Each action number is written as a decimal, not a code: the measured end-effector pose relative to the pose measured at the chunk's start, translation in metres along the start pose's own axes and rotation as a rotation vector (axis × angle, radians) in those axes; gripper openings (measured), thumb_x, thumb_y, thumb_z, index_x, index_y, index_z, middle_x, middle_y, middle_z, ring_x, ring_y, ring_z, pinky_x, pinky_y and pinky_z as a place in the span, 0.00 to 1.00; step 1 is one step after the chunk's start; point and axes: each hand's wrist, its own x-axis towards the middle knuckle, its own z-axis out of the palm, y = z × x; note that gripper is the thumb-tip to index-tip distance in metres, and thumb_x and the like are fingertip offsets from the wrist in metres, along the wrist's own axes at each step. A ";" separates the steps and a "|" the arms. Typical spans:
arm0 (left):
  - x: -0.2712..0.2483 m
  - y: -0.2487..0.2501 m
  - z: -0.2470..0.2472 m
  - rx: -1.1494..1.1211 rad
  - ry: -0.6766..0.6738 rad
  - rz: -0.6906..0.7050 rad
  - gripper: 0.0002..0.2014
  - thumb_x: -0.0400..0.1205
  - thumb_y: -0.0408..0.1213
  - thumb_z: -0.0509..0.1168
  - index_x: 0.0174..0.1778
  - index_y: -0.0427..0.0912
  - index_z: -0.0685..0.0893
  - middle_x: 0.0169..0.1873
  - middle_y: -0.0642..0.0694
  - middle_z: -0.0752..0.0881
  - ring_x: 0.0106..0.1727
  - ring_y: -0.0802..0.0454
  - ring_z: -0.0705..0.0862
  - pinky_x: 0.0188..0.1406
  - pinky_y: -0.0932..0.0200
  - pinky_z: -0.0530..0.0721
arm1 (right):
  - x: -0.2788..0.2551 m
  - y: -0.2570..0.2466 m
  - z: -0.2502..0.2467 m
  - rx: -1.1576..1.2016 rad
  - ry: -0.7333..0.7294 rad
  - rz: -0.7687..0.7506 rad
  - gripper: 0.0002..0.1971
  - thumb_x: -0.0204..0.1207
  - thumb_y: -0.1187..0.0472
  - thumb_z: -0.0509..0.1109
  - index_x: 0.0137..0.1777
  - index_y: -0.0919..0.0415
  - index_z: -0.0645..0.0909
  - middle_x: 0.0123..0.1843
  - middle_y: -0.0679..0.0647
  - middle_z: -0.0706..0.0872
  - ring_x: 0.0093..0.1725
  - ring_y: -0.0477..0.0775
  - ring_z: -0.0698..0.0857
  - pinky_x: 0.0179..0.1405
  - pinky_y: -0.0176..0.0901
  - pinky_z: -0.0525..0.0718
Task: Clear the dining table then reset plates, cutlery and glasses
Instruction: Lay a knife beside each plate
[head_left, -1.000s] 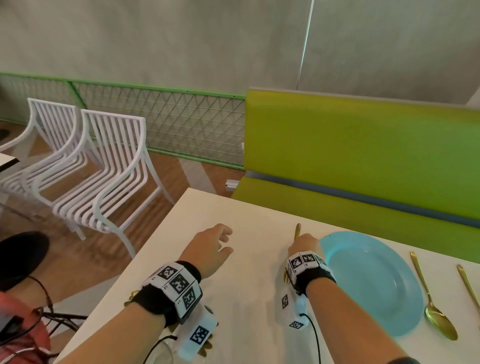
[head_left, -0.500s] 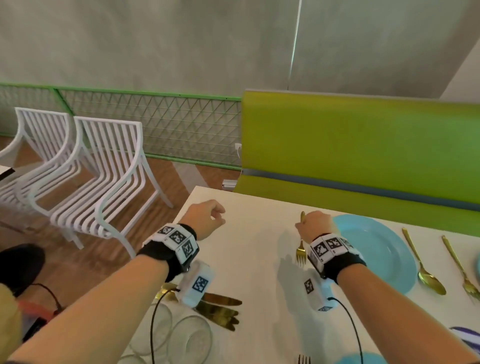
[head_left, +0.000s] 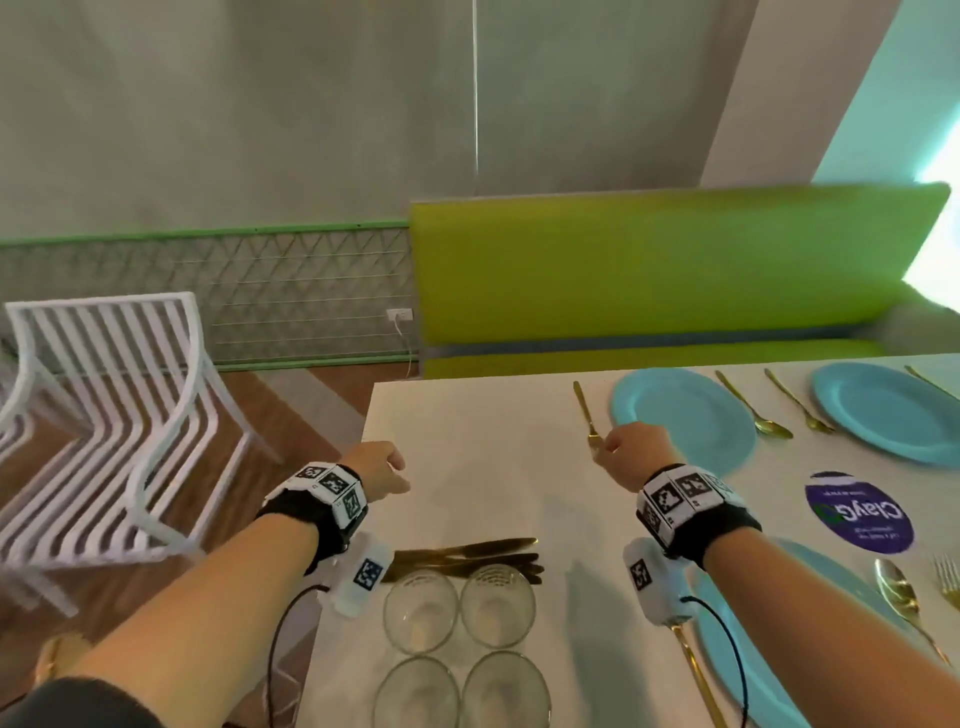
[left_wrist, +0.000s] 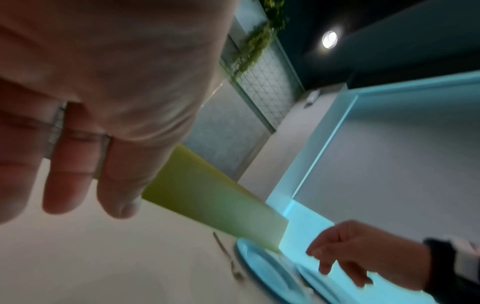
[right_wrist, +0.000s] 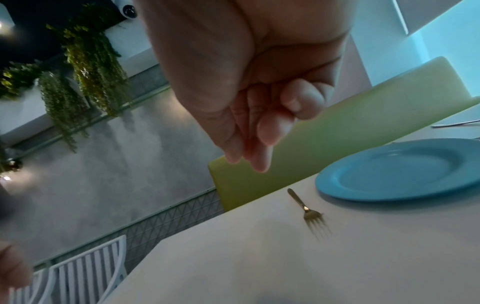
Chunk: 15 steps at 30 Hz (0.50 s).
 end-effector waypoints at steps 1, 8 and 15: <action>0.000 -0.008 0.005 0.052 -0.018 0.005 0.18 0.78 0.40 0.70 0.62 0.41 0.78 0.57 0.43 0.82 0.54 0.46 0.82 0.52 0.56 0.80 | -0.007 0.000 0.002 -0.015 -0.004 0.003 0.13 0.79 0.56 0.62 0.54 0.59 0.87 0.55 0.56 0.88 0.57 0.58 0.84 0.45 0.41 0.77; 0.009 -0.043 0.033 0.419 -0.196 0.078 0.31 0.72 0.49 0.75 0.68 0.42 0.73 0.64 0.43 0.80 0.64 0.45 0.79 0.58 0.56 0.78 | -0.032 -0.004 0.015 -0.063 -0.044 0.004 0.14 0.79 0.53 0.64 0.58 0.59 0.86 0.61 0.54 0.87 0.62 0.55 0.83 0.60 0.43 0.79; 0.027 -0.045 0.051 0.515 -0.231 0.300 0.34 0.70 0.53 0.75 0.68 0.45 0.72 0.64 0.44 0.77 0.63 0.45 0.78 0.61 0.51 0.77 | -0.039 -0.007 0.033 -0.048 -0.082 0.015 0.13 0.77 0.52 0.66 0.57 0.54 0.85 0.60 0.52 0.87 0.61 0.53 0.82 0.62 0.45 0.81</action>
